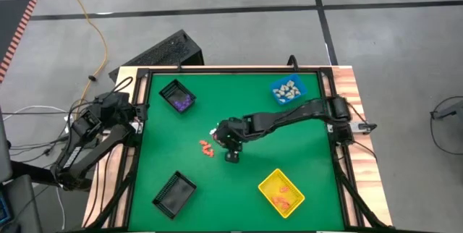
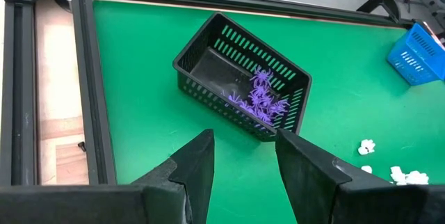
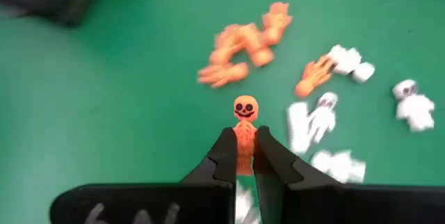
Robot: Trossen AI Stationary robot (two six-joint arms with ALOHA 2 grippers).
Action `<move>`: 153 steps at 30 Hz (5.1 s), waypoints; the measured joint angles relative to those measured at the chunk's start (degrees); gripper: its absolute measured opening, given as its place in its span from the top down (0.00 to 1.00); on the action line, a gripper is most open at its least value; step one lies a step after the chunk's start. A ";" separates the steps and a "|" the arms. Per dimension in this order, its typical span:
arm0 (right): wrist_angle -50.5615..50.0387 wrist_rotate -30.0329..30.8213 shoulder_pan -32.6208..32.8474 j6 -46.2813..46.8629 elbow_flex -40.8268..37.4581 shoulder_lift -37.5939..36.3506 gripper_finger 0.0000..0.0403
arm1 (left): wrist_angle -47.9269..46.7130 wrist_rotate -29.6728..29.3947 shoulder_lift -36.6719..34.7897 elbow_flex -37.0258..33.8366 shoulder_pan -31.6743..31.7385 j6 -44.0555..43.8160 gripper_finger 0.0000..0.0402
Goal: Sort Halloween decoration
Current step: Put the orange skeleton toy into the yellow basket
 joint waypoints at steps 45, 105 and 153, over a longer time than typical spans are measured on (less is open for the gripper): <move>-31.14 -2.84 26.20 29.41 -8.17 -13.89 0.43 | 0.00 -0.48 -0.01 0.00 0.01 -0.42 0.64; 10.69 13.98 -2.71 5.83 5.67 14.85 0.56 | 0.02 0.19 0.01 0.00 0.01 -0.10 0.64; -56.91 -7.20 15.75 20.77 33.65 0.36 0.92 | 0.00 0.56 -0.01 -0.02 0.01 0.24 0.64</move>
